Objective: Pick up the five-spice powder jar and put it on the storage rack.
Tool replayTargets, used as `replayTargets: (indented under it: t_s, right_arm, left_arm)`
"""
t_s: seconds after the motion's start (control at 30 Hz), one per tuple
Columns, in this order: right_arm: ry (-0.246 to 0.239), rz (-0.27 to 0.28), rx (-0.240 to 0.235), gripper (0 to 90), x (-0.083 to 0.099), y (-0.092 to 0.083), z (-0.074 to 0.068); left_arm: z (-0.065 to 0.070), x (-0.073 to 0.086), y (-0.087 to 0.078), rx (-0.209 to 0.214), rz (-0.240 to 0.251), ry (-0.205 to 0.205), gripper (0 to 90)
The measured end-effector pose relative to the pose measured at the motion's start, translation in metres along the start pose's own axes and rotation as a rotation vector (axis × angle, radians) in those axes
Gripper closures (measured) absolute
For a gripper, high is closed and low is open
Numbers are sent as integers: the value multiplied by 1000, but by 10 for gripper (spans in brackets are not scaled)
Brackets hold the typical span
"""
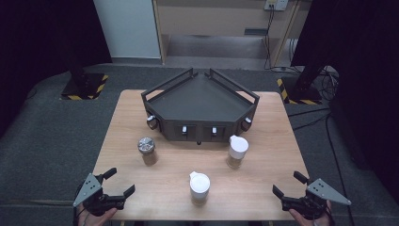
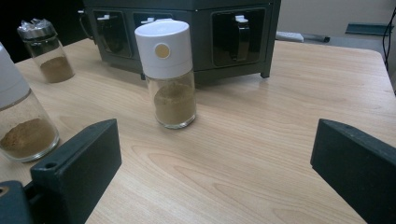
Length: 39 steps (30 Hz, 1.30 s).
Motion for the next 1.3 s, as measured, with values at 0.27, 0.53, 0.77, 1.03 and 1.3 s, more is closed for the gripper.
replayTargets:
  t_s: [0.27, 0.53, 0.77, 1.03, 1.3]
  right_arm:
    - [10, -1, -11, 20, 2, 1, 3]
    - [0, 1, -16, 23, 0, 0, 2]
    - [-3, 2, -15, 23, 0, 0, 1]
    - [0, 1, -19, 23, 0, 0, 2]
    - [2, 0, -18, 23, 0, 0, 2]
  left_arm:
    - [-1, -1, 1, 6, -12, -2, 5]
    - [0, -1, 1, 11, -13, 8, 6]
    - [3, -3, 1, 3, -13, 10, 5]
    - [7, -11, 2, 6, -9, 11, 5]
    - [12, -24, 1, -21, -17, 8, 6]
Point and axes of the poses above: each handheld gripper's, and its own axes: y roughly forward along the jaws, x roughly out of its underside, z roughly to its right, the point moved 1 cm from there along y, roughly forward along the jaws, and after that the axes turned 12 degrees about -y, right-handed, at the moved point
